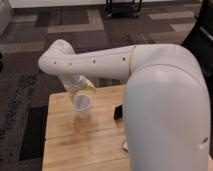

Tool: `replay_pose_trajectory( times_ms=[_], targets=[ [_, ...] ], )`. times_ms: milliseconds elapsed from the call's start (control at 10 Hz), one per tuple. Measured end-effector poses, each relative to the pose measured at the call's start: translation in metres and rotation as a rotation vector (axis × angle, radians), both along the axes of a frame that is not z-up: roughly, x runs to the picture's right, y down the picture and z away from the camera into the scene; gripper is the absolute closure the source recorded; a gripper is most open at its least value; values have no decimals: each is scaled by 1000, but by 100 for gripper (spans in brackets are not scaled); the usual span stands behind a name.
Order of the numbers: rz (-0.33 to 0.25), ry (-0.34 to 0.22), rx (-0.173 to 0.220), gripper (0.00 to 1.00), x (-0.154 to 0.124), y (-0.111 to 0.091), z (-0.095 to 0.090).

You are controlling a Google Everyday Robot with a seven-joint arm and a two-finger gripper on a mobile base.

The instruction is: Move the arm in a circular motion

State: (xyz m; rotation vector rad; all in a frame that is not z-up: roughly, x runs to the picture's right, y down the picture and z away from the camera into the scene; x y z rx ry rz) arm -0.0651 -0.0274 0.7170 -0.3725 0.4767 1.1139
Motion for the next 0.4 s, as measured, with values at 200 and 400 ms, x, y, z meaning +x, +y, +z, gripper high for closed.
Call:
replay_pose_trajectory(
  times_ms=[200, 400],
  targets=[
    [138, 21, 32, 35, 42, -25, 6],
    [260, 68, 35, 35, 88, -30, 3]
  ],
)
